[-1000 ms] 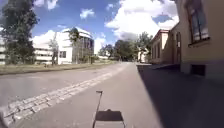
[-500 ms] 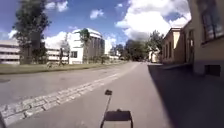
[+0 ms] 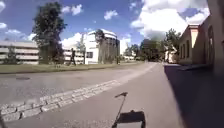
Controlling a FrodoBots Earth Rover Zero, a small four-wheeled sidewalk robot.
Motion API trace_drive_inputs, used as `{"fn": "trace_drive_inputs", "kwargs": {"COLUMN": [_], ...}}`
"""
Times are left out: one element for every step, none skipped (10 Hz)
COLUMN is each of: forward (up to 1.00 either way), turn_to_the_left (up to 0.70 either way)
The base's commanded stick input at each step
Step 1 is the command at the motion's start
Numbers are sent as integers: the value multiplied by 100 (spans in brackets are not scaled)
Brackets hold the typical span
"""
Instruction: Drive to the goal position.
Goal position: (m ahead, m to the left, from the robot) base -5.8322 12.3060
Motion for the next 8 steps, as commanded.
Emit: {"fn": "trace_drive_inputs", "kwargs": {"forward": [0, 0, 0, 0, 0, 0, 0, 0], "turn_to_the_left": [85, 85, 85, 85, 85, 85, 85, 85]}}
